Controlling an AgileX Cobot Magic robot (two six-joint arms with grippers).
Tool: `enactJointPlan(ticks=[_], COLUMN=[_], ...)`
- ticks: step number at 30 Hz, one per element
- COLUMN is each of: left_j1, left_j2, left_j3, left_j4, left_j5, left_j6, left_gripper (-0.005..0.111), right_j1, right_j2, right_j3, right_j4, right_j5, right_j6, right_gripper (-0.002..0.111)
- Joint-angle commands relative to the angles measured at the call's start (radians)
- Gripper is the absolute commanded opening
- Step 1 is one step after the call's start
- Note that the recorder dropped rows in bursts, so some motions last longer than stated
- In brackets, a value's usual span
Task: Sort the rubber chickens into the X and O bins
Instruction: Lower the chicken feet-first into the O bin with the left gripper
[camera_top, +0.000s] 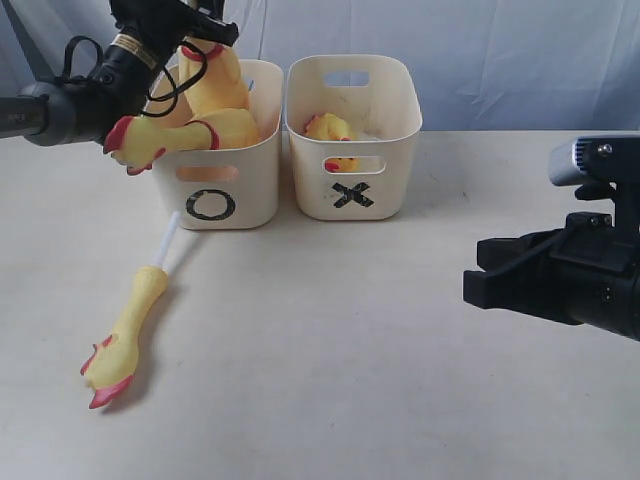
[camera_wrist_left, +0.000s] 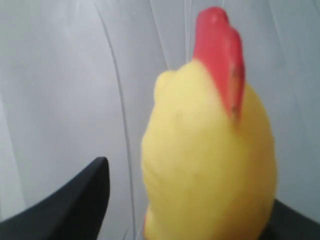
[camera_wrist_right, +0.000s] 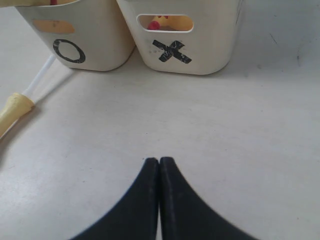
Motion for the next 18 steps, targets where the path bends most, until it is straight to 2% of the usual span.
enactJointPlan(ticks=[1, 6, 12, 15, 18], left_j1=[0.005, 0.005, 0.005, 0.005, 0.005], left_j2=[-0.008, -0.010, -0.038, -0.048, -0.061], left_j3=[-0.006, -0.006, -0.003, -0.003, -0.003], left_j4=[-0.037, -0.015, 0.023, 0.031, 0.036], left_j5=[-0.041, -0.025, 0.182, 0.205, 0.224], left_j6=[-0.006, -0.011, -0.028, -0.054, -0.091], left_gripper=[0.058, 0.058, 0.058, 0.059, 0.065], right_j1=[-0.005, -0.005, -0.005, -0.005, -0.005], right_j2=[-0.006, -0.006, -0.006, -0.006, -0.006], right_j3=[0.004, 0.004, 0.004, 0.004, 0.004], right_j4=[-0.002, -0.002, -0.002, -0.002, -0.002], right_j5=[-0.006, -0.006, -0.006, -0.006, -0.006], right_j6=[-0.003, -0.003, -0.003, -0.003, -0.003], right_gripper=[-0.001, -0.001, -0.001, -0.001, -0.001])
